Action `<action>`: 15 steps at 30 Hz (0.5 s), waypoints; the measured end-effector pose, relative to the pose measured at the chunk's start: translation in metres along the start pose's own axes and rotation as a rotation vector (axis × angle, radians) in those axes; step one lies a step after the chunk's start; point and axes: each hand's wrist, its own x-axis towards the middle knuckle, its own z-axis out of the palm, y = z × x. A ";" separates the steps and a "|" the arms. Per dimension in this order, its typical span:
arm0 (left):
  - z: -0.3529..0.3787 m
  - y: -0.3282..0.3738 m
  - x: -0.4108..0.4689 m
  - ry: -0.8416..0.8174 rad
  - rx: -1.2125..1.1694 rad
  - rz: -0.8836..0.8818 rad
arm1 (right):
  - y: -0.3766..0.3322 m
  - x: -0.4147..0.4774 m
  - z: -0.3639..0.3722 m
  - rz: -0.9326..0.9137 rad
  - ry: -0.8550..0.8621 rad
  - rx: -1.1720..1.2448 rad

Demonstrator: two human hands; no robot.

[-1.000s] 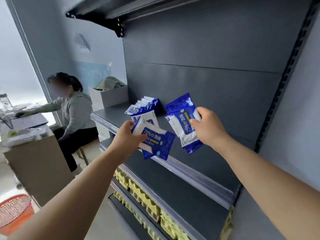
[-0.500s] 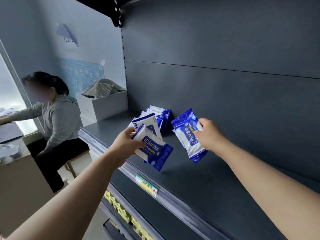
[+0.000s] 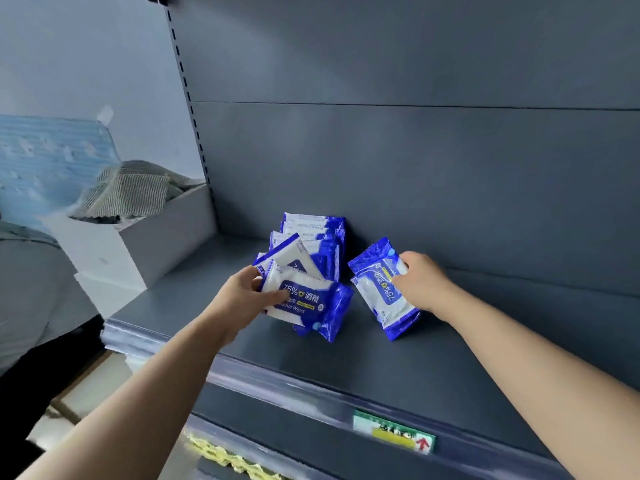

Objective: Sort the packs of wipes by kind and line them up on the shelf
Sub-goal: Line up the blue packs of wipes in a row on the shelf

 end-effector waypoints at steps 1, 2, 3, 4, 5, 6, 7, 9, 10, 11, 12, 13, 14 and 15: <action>-0.007 -0.003 0.006 -0.016 0.062 0.014 | -0.002 -0.002 0.004 0.028 -0.001 -0.007; -0.013 -0.005 0.011 -0.024 0.133 0.035 | -0.003 -0.004 0.007 0.044 -0.001 -0.020; -0.018 -0.007 0.016 -0.023 0.198 0.060 | -0.004 -0.006 0.010 0.069 -0.003 -0.041; -0.023 -0.009 0.019 -0.018 0.238 0.083 | -0.006 -0.009 0.012 0.091 -0.007 -0.062; -0.027 -0.010 0.020 -0.021 0.249 0.105 | -0.007 -0.012 0.013 0.112 -0.009 -0.080; -0.030 -0.012 0.021 -0.034 0.233 0.125 | -0.009 -0.015 0.014 0.126 -0.012 -0.112; -0.033 -0.015 0.023 -0.059 0.202 0.143 | -0.011 -0.018 0.014 0.124 -0.009 -0.147; -0.037 -0.020 0.027 -0.104 0.166 0.181 | -0.022 -0.026 0.016 0.044 0.018 -0.155; -0.038 -0.021 0.029 -0.113 0.179 0.202 | -0.031 -0.029 0.019 -0.032 0.016 -0.101; -0.038 -0.022 0.031 -0.114 0.204 0.226 | -0.039 -0.030 0.023 -0.104 -0.020 -0.023; -0.038 -0.023 0.032 -0.109 0.232 0.249 | -0.048 -0.032 0.029 -0.144 -0.082 0.058; -0.038 -0.023 0.033 -0.101 0.260 0.267 | -0.056 -0.032 0.035 -0.150 -0.154 0.120; -0.037 -0.022 0.032 -0.091 0.286 0.279 | -0.063 -0.032 0.041 -0.146 -0.211 0.144; -0.036 -0.022 0.031 -0.080 0.316 0.286 | -0.068 -0.032 0.048 -0.141 -0.242 0.128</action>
